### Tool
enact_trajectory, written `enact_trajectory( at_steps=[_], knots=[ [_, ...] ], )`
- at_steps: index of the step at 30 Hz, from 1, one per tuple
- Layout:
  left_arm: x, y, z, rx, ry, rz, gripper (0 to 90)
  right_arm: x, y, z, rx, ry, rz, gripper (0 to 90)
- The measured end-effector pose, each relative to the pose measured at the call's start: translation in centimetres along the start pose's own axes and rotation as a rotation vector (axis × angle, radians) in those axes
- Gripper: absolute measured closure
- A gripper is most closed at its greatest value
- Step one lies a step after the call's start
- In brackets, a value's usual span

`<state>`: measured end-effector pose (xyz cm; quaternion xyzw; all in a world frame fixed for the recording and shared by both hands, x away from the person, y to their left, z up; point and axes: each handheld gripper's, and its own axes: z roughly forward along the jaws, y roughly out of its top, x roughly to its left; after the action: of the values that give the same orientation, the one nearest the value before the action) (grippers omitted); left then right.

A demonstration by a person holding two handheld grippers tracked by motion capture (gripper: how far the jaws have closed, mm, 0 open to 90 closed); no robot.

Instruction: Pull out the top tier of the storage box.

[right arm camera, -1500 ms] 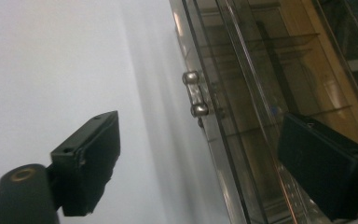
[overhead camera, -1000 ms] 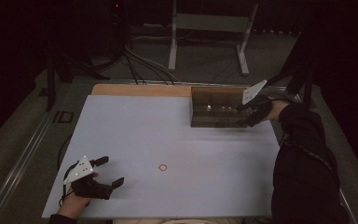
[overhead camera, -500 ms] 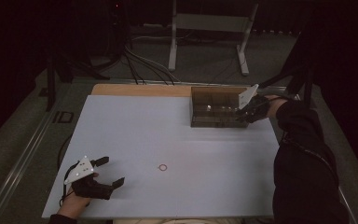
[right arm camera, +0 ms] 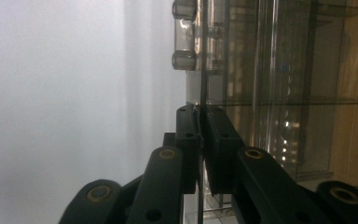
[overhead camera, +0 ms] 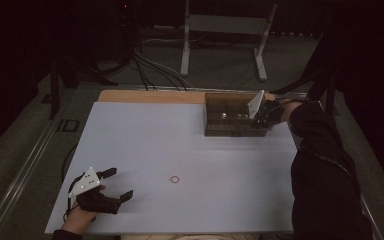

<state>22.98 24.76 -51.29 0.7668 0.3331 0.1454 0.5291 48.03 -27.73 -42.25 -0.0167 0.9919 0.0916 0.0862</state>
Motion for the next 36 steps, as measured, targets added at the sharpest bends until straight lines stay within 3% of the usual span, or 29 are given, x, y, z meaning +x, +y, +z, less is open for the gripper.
enact_trajectory(
  at_steps=[11,14,18,30,36],
  knots=[
    [0.0,0.0,0.0,0.001,0.001,0.001,0.0,0.3,0.0,-0.3,-0.015,0.062,-0.007,87.5],
    [0.0,0.0,0.0,0.004,0.004,0.001,0.0,0.7,-0.1,-0.4,-0.029,0.082,0.012,87.8],
    [0.0,0.0,-0.1,0.002,0.003,0.000,0.0,1.4,-0.1,-0.6,-0.028,0.099,-0.002,88.1],
    [0.0,0.0,0.0,0.002,0.004,0.001,0.0,3.0,-0.5,-1.0,-0.050,0.117,-0.014,88.5],
    [0.0,0.0,0.0,0.006,0.005,0.002,0.0,3.4,-0.4,-1.0,-0.066,0.117,0.014,88.6]
  ],
)
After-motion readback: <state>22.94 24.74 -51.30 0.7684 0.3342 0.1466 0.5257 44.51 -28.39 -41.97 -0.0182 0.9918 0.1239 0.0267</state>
